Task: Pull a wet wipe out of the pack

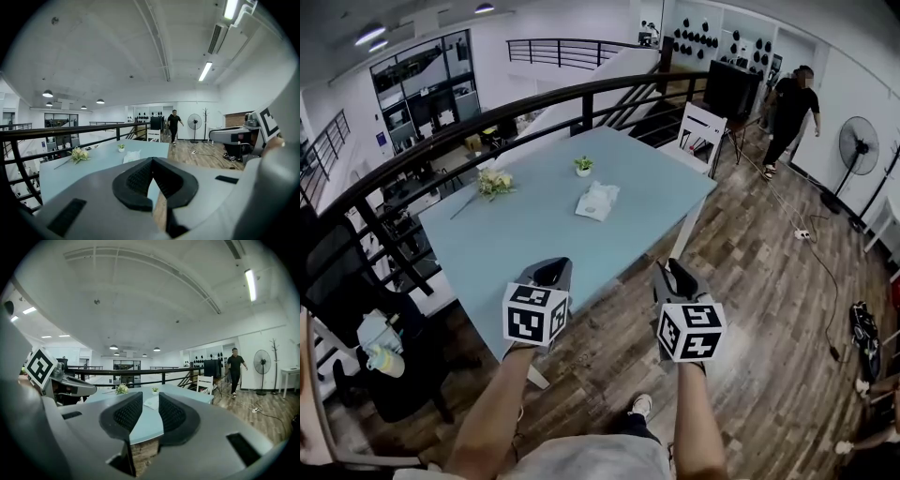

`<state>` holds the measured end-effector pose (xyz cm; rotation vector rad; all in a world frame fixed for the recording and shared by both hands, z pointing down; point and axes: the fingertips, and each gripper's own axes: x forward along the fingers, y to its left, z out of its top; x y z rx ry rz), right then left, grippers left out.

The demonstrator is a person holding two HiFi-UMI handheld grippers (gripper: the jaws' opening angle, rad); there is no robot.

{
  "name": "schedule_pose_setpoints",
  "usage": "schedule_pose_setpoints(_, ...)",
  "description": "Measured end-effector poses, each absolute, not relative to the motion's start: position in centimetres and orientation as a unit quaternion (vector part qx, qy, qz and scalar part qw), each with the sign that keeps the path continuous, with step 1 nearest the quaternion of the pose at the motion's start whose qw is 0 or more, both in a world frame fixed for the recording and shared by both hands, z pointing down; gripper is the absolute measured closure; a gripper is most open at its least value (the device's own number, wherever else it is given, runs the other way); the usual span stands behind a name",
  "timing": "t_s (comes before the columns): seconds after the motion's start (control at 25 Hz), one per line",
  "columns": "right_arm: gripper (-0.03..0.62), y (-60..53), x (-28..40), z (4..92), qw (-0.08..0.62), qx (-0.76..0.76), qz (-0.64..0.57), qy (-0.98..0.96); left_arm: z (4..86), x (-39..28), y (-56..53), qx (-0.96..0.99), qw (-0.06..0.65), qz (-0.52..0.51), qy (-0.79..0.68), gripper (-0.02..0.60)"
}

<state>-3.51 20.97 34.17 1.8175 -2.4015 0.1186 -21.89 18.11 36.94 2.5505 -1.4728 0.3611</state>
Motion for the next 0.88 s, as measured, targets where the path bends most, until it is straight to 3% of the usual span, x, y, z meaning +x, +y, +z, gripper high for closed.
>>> schedule_pose_setpoints(0.88,0.43,7.5,8.8,34.7,0.064,0.563,0.055,-0.822,36.8,-9.4,5.7,0.833,0.092,0.136,-0.528,0.588)
